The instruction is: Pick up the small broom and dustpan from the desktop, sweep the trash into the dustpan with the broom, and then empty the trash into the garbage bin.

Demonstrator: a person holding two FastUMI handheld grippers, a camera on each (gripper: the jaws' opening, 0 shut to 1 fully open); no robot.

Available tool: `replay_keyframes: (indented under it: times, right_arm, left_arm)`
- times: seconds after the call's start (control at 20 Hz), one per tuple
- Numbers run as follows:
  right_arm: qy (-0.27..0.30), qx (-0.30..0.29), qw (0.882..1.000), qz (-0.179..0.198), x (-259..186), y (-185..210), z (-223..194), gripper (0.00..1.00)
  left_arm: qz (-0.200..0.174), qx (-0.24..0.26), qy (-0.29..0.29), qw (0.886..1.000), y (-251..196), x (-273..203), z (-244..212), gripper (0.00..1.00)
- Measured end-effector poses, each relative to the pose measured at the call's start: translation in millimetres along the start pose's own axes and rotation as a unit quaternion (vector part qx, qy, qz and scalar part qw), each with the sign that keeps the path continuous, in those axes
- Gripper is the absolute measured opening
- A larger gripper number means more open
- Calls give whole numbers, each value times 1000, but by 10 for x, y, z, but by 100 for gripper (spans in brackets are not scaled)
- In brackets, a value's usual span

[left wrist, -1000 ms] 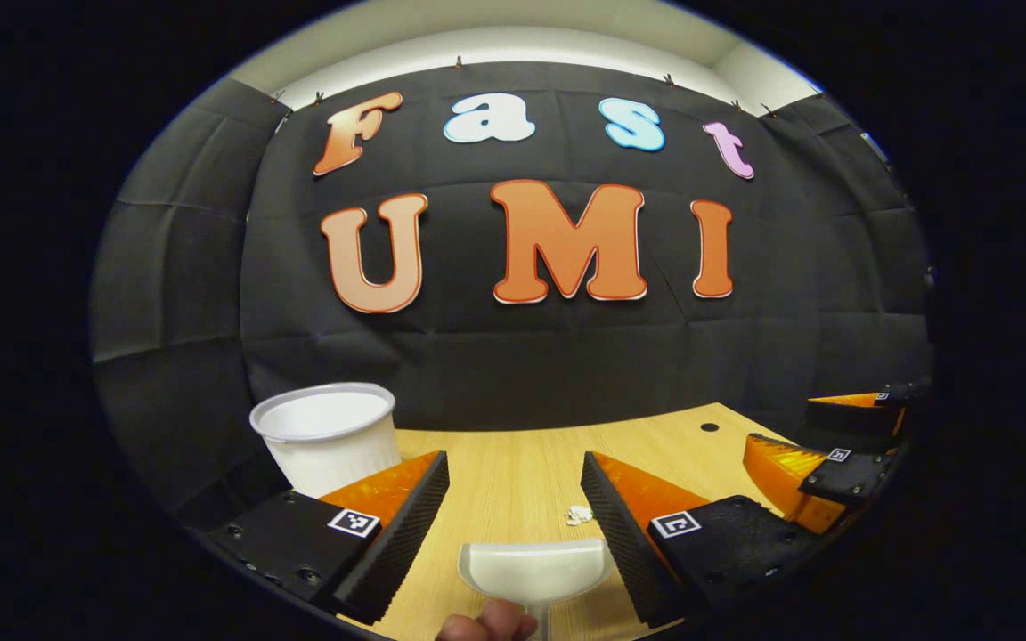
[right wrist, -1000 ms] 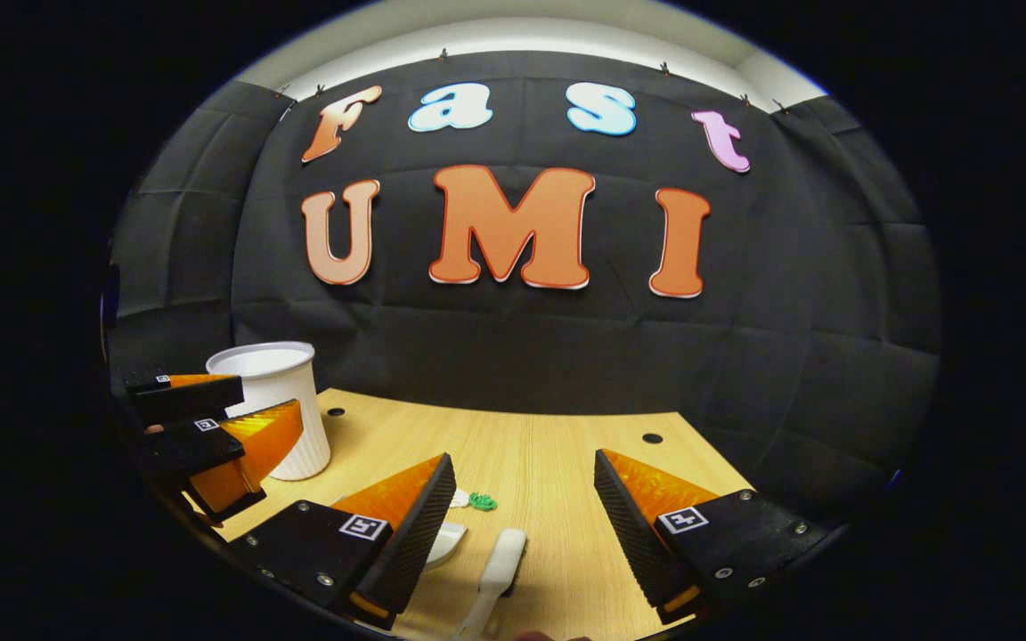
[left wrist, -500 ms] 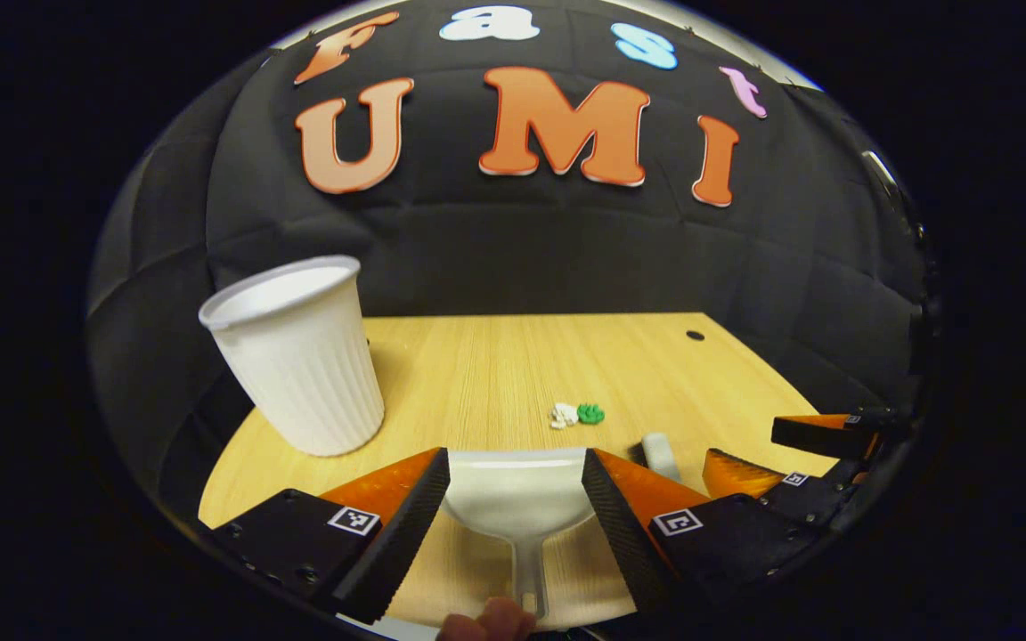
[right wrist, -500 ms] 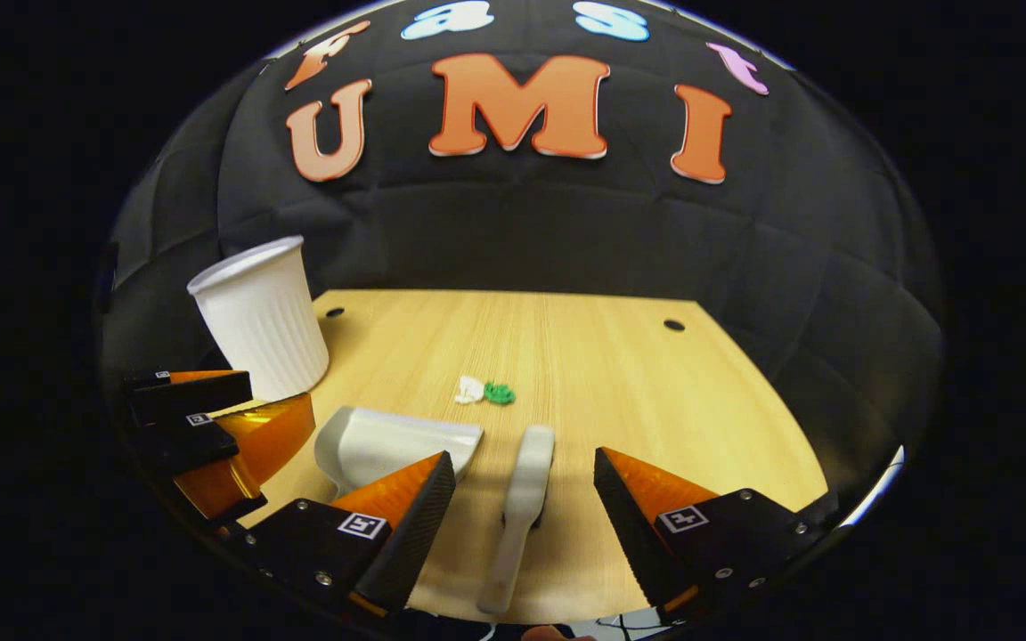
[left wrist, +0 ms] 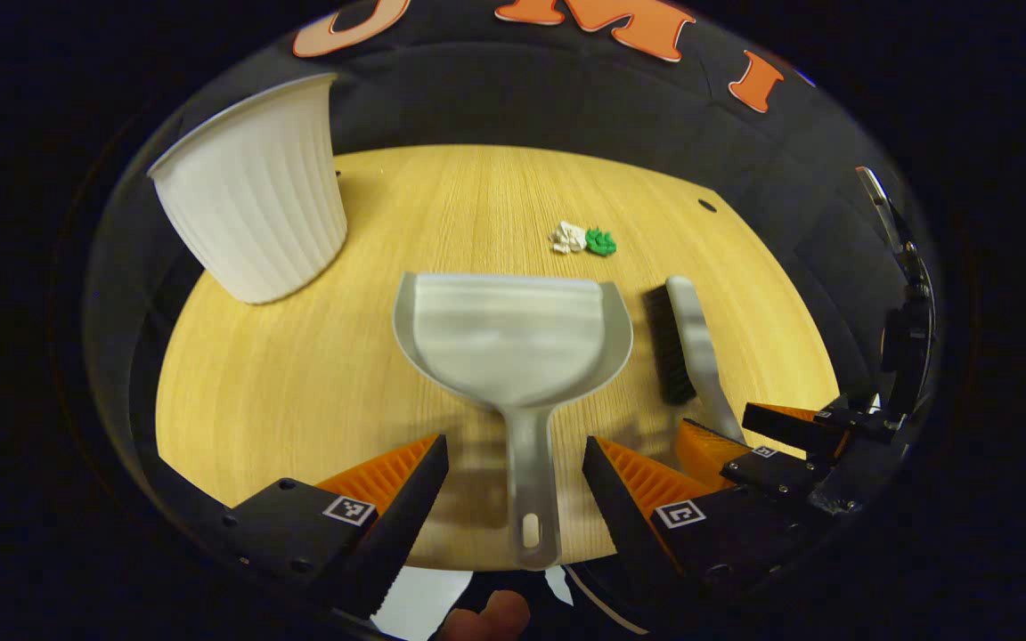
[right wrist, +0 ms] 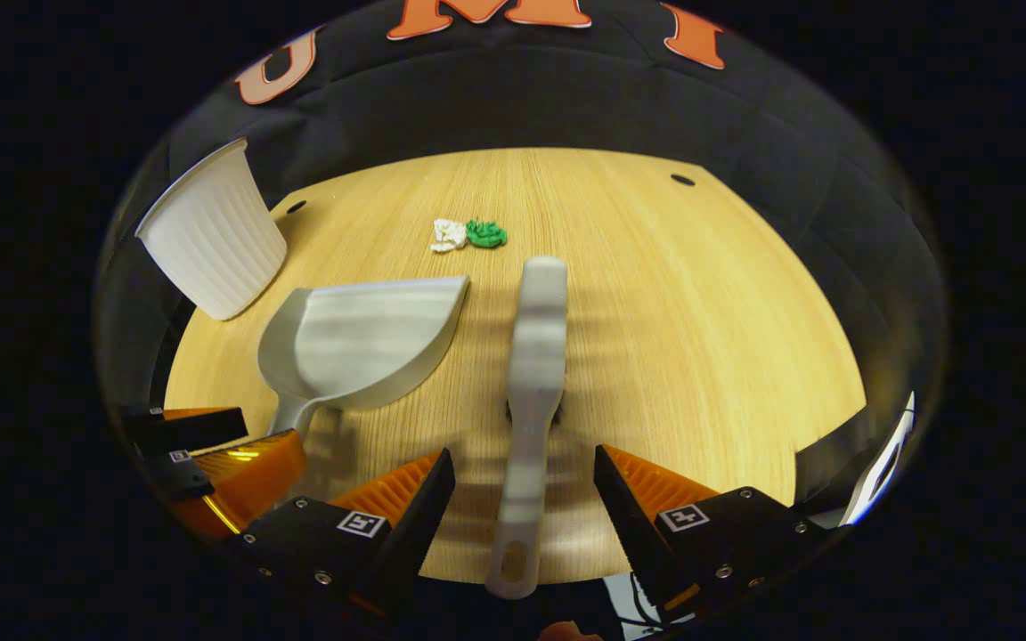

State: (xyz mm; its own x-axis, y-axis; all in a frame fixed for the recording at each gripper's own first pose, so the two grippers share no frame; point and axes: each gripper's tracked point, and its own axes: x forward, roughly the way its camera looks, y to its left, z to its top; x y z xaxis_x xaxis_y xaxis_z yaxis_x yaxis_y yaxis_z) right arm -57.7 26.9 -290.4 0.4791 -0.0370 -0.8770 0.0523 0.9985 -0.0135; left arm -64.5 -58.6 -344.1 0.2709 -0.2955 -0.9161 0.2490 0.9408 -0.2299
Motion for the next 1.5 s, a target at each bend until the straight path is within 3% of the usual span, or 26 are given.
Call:
replay_keyframes:
  times: [0.45, 0.9, 1.0, 1.1, 1.15, 1.2, 1.25, 1.35, 1.4, 1.45, 1.5]
  right_arm:
    - [58, -37, 997, 23, 356, -64, 122, 95]
    - [102, -40, 993, 49, 503, 21, 85, 95]
    - [106, -43, 992, 51, 512, 39, 87, 88]
    - [107, -47, 992, 49, 515, 24, 106, 74]
    - [107, -46, 992, 50, 522, 27, 133, 54]
    - [109, -43, 992, 52, 525, 35, 148, 55]
    - [112, -39, 992, 50, 541, 7, 160, 44]
    - [113, -27, 992, 45, 577, -52, 216, 32]
    - [119, -27, 991, 48, 603, -66, 230, 27]
    - [119, -27, 991, 53, 600, -75, 274, 33]
    - [117, -28, 991, 49, 630, -115, 333, 23]
  left_arm:
    - [8, -61, 155, 986, 89, 377, 32, 99]
    - [28, -14, 172, 985, 131, 484, 225, 96]
    - [28, -19, 170, 985, 136, 487, 230, 88]
    - [30, -21, 171, 985, 144, 478, 224, 81]
    - [40, -18, 174, 984, 171, 467, 235, 64]
    - [39, -11, 177, 983, 176, 427, 232, 47]
    - [39, -7, 176, 984, 172, 425, 244, 42]
    - [34, 3, 179, 983, 172, 462, 257, 38]
    - [31, 9, 182, 983, 173, 473, 242, 37]
    - [28, 16, 182, 983, 180, 468, 263, 36]
    - [25, 23, 181, 983, 197, 467, 266, 35]
